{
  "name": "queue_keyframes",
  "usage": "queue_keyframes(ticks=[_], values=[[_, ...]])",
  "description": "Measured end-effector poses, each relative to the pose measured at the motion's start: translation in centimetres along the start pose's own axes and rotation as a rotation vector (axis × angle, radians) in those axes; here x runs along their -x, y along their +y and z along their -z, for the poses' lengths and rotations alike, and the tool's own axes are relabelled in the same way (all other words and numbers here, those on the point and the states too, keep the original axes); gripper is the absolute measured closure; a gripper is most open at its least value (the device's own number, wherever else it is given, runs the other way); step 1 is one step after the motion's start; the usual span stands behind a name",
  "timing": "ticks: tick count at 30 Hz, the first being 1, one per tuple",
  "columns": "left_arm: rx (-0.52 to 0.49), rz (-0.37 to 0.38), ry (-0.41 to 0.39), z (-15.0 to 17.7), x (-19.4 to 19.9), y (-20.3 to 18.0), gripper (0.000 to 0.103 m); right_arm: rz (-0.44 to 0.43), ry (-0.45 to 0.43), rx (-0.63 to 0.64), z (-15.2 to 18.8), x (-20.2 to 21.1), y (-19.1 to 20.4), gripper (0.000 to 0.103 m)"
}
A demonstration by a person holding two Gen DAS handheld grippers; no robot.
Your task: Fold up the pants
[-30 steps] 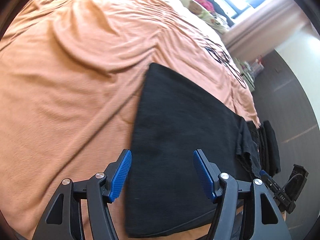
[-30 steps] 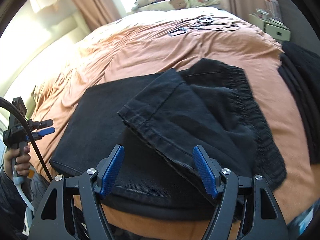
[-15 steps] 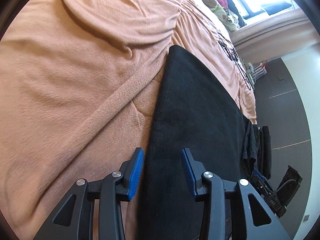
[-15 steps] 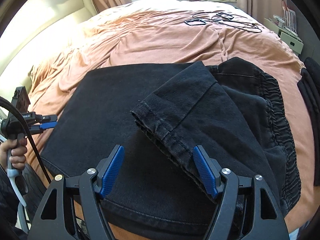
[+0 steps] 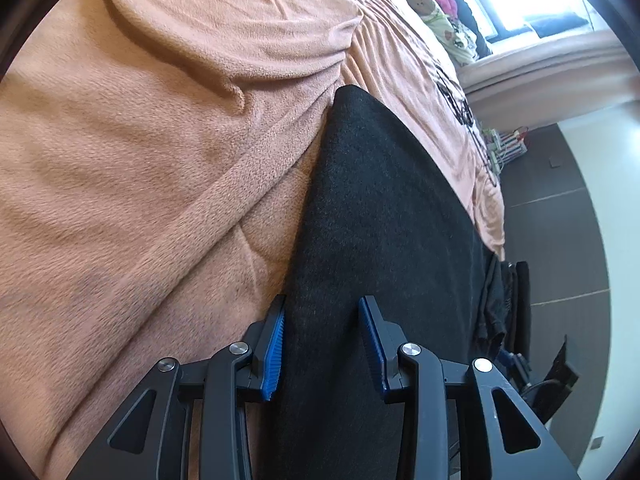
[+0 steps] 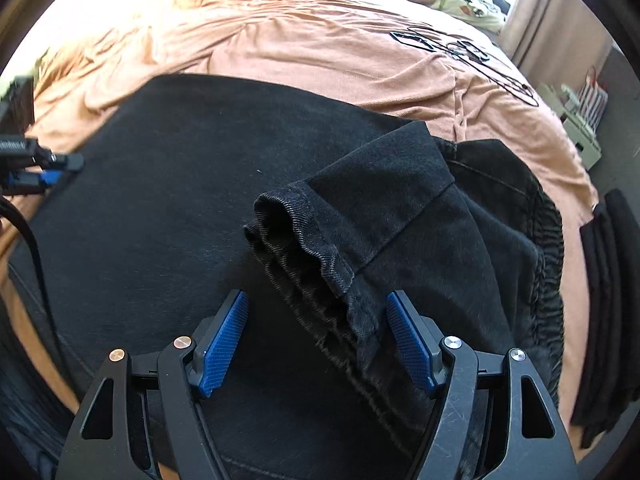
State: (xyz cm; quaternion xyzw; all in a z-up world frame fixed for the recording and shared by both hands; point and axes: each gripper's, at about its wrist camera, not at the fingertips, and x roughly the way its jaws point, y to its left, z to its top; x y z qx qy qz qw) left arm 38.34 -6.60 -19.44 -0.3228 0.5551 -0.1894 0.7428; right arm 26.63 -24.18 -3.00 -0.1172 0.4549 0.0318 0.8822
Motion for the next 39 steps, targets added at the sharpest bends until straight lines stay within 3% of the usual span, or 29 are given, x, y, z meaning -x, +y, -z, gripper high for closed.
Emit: queue_keyframes(ticks=[2, 5, 6, 9, 13, 17, 30, 36, 39], values=[[0.028, 0.033, 0.002, -0.4, -0.3, 0.4, 0.067, 0.015, -0.002, 0.011, -0.1, -0.2, 0.2, 0.037], [0.029, 0.020, -0.001, -0.5, -0.3, 0.1, 0.093, 0.027, -0.005, 0.006, -0.3, -0.2, 0.4, 0.049], [0.015, 0.005, -0.018, -0.4, -0.1, -0.2, 0.096, 0.025, -0.005, 0.003, -0.3, -0.1, 0.4, 0.052], [-0.019, -0.007, -0.086, 0.0, 1.5, -1.5, 0.097, 0.025, -0.007, 0.003, -0.3, 0.1, 1.0, 0.059], [-0.014, 0.032, -0.123, 0.0, 3.8, -2.2, 0.097, 0.025, -0.007, -0.005, -0.4, 0.6, 1.4, 0.068], [-0.044, 0.025, -0.153, -0.3, 5.8, -2.9, 0.097, 0.002, -0.013, -0.010, -0.5, 1.5, 1.4, 0.073], [0.035, -0.031, -0.251, -0.7, 12.3, 2.1, 0.097, -0.183, -0.053, 0.013, -2.5, 3.0, 5.1, 0.094], [0.060, -0.048, -0.247, -0.6, 12.8, 4.0, 0.097, -0.301, -0.081, -0.078, -3.2, 3.9, 1.7, 0.095], [0.052, -0.061, -0.244, -0.7, 12.5, 4.0, 0.097, -0.320, -0.098, -0.119, -3.3, 4.3, -0.8, 0.096]])
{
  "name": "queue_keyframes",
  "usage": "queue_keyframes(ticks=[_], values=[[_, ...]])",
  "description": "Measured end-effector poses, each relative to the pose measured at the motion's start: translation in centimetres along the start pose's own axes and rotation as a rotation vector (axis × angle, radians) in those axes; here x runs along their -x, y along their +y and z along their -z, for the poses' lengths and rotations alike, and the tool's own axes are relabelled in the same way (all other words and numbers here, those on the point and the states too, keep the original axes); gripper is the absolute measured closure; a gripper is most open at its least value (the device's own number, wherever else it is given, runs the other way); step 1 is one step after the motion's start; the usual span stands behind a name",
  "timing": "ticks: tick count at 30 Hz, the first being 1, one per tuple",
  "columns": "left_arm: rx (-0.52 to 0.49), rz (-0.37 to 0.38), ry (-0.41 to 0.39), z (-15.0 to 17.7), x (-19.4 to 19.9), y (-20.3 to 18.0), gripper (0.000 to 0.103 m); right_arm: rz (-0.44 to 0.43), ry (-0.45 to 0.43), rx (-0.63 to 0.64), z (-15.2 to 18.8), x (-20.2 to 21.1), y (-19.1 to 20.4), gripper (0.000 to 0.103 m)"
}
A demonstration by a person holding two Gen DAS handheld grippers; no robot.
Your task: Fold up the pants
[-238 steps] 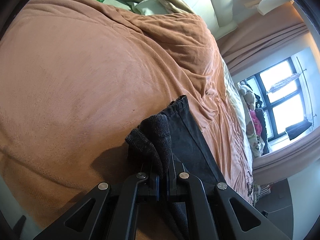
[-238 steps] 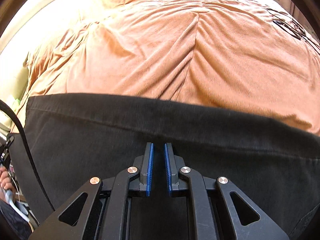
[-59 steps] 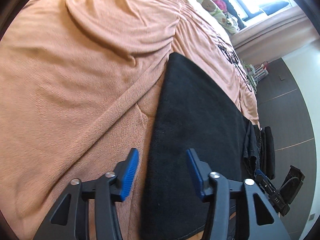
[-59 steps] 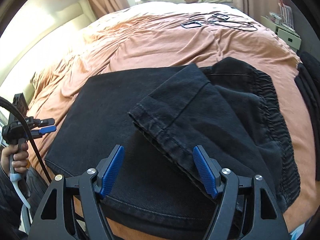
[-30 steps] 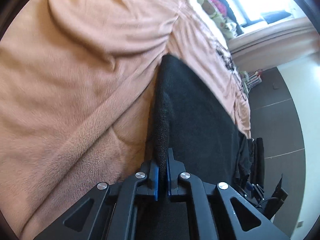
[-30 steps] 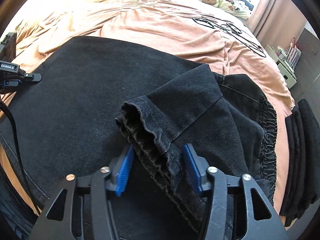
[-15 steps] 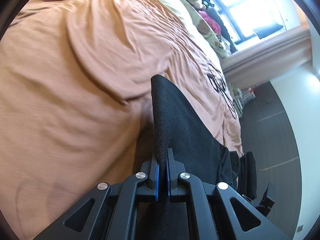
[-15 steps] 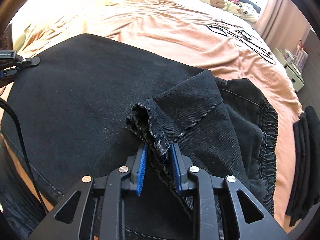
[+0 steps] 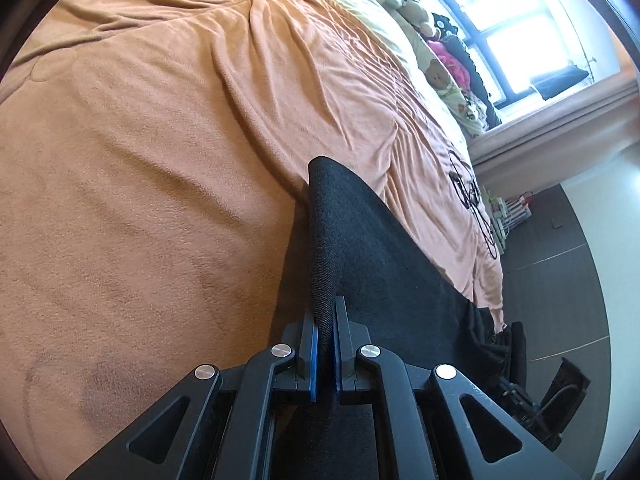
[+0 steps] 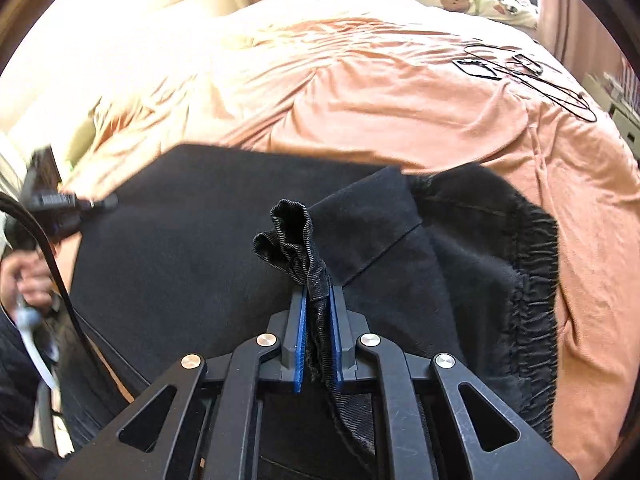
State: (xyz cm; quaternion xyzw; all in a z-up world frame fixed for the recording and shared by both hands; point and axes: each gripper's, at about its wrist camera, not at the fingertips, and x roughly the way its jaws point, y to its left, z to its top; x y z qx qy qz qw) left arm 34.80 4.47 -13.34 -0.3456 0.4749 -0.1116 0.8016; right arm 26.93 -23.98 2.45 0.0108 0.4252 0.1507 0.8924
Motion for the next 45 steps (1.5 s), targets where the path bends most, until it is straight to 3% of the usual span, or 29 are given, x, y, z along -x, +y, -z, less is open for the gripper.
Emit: queue_keyframes(ticks=[13, 21, 27, 29, 31, 32, 45], values=[[0.003, -0.023, 0.024, -0.2, -0.9, 0.6, 0.097, -0.002, -0.084, -0.143, -1.7, 4.5, -8.1, 0.097], [0.002, -0.042, 0.030, -0.2, -1.4, 0.7, 0.097, 0.142, -0.094, -0.308, -0.4, 5.8, -14.0, 0.096], [-0.006, -0.064, 0.045, -0.3, -1.9, 0.6, 0.096, 0.060, -0.090, -0.376, 3.0, 7.2, -14.7, 0.093], [-0.007, -0.072, 0.050, -0.2, -2.0, 0.5, 0.096, 0.036, -0.079, -0.393, 3.9, 7.4, -15.2, 0.082], [-0.015, -0.093, 0.051, -0.1, -2.0, 0.4, 0.095, 0.012, -0.075, -0.402, 5.4, 7.7, -14.9, 0.061], [-0.021, -0.100, 0.050, 0.1, -2.1, 0.2, 0.095, 0.001, -0.077, -0.407, 5.4, 8.1, -15.6, 0.058], [-0.037, -0.156, 0.080, 2.1, -2.0, 0.5, 0.088, -0.126, -0.010, -0.468, 10.0, 8.0, -16.7, 0.057]])
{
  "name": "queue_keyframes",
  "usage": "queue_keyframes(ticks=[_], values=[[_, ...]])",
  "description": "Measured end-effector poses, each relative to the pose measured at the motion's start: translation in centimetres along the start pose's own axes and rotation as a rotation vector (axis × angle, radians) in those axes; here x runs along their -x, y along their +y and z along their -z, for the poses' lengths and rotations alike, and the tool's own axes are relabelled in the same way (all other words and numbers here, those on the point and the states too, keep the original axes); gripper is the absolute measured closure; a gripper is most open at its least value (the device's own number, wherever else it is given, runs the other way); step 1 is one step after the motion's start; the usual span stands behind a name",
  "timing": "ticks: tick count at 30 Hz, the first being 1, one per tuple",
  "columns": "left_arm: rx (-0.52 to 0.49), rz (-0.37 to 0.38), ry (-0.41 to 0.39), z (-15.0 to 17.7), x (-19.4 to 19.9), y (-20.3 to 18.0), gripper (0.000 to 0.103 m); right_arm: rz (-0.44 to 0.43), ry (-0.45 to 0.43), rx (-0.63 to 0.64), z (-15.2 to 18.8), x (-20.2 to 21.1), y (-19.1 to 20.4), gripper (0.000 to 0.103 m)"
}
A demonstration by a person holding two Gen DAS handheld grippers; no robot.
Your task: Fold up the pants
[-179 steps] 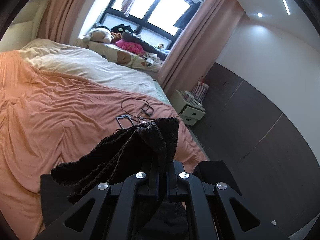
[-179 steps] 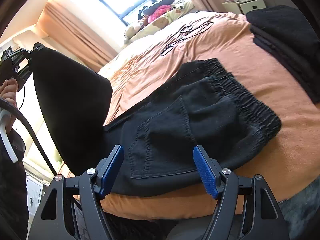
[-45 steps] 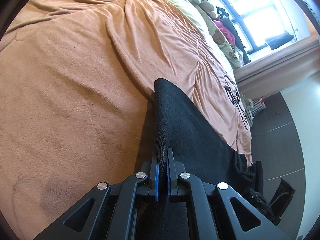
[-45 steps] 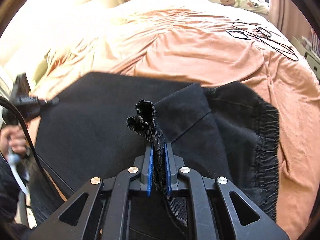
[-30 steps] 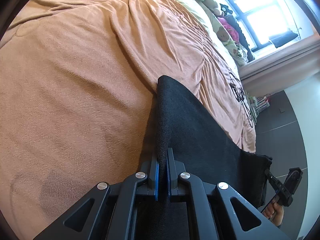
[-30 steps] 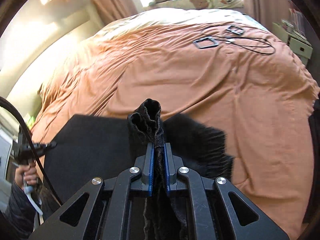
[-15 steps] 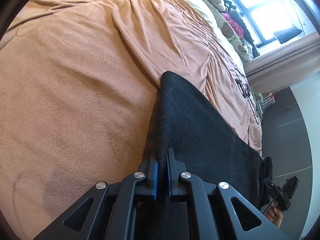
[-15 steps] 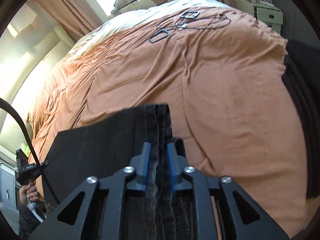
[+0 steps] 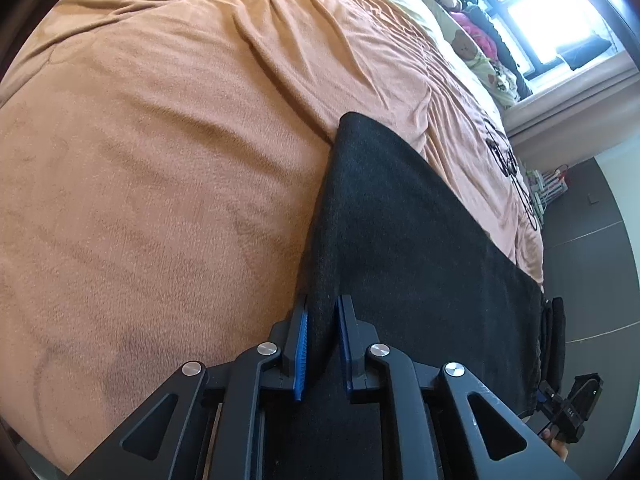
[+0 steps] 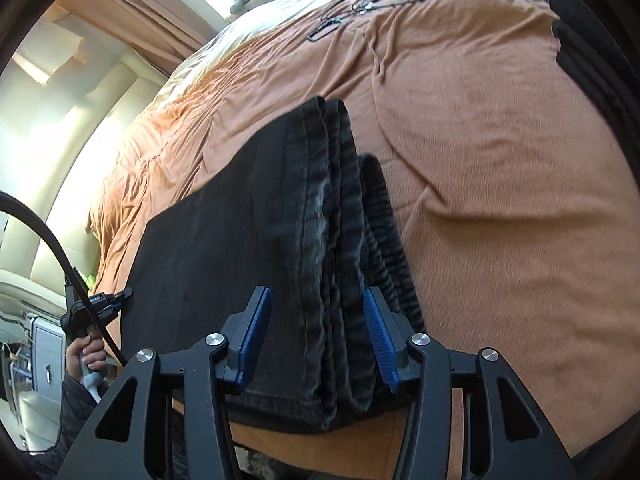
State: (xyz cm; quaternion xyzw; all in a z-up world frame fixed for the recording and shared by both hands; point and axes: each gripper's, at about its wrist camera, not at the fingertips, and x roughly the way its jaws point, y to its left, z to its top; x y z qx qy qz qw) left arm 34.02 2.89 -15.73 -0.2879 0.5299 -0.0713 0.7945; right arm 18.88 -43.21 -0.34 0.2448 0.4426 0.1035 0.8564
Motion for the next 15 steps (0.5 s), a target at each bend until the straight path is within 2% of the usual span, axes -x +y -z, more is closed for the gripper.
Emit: queue_keyframes(ticks=[5, 11, 15], values=[[-0.009, -0.019, -0.003, 1.0, 0.3, -0.1, 0.084, -0.047, 0.014, -0.043, 1.3, 0.8, -1.2, 0.057], [0.000, -0.029, -0.010, 1.9, 0.7, 0.1, 0.082, -0.161, 0.008, -0.111, 2.7, 1.1, -3.0, 0.057], [0.014, -0.031, -0.015, 2.4, 1.2, 0.3, 0.082, -0.141, 0.018, -0.133, 3.0, 0.4, -3.7, 0.057]])
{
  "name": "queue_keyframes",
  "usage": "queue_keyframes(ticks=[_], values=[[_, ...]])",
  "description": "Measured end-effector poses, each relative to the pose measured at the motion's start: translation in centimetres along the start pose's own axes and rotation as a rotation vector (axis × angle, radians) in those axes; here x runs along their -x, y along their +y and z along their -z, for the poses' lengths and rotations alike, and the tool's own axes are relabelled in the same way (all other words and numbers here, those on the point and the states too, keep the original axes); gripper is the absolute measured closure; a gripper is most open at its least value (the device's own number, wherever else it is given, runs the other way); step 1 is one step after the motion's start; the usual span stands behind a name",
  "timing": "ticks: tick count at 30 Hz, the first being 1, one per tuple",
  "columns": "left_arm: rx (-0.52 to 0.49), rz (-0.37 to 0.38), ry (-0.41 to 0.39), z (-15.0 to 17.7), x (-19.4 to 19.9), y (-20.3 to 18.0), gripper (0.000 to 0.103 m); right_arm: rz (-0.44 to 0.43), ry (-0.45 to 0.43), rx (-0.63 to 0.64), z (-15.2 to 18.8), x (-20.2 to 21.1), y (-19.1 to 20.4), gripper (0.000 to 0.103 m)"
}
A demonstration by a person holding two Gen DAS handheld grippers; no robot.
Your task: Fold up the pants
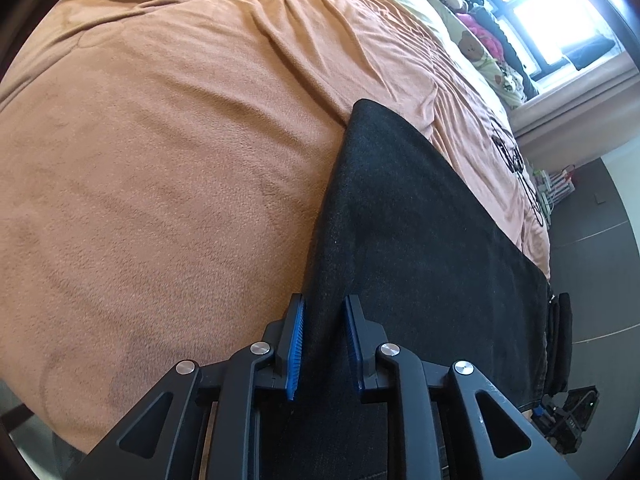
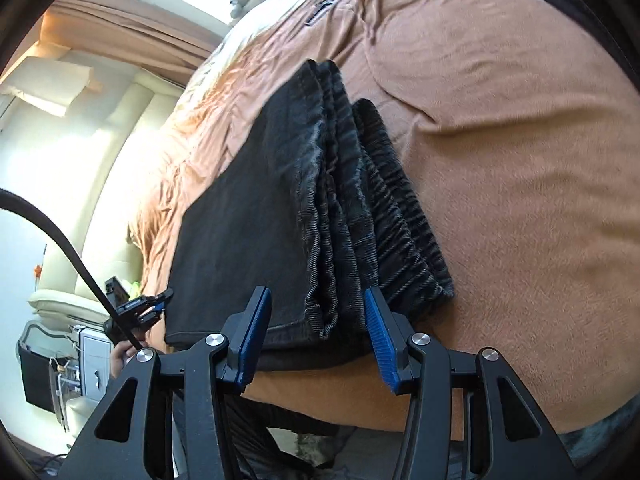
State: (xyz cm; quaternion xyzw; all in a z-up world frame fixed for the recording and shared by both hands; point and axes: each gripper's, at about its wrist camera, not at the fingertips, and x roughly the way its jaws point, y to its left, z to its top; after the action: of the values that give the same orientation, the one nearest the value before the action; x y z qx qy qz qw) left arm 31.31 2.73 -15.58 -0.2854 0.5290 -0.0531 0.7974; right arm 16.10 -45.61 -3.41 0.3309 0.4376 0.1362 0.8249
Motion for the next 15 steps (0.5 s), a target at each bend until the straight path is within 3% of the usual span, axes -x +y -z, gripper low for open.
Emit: queue_keyframes(ticks=[8, 12, 15], values=[[0.012, -0.005, -0.011, 0.6, 0.7, 0.3, 0.081, -0.093, -0.045, -0.065, 1.2, 1.4, -1.4, 0.057], [0.012, -0.008, -0.011, 0.7, 0.7, 0.2, 0.081, -0.166, -0.023, -0.101, 1.9, -0.5, -1.9, 0.057], [0.014, -0.008, -0.011, 0.7, 0.7, 0.2, 0.081, -0.165, -0.012, -0.120, 1.8, -2.2, -2.1, 0.057]])
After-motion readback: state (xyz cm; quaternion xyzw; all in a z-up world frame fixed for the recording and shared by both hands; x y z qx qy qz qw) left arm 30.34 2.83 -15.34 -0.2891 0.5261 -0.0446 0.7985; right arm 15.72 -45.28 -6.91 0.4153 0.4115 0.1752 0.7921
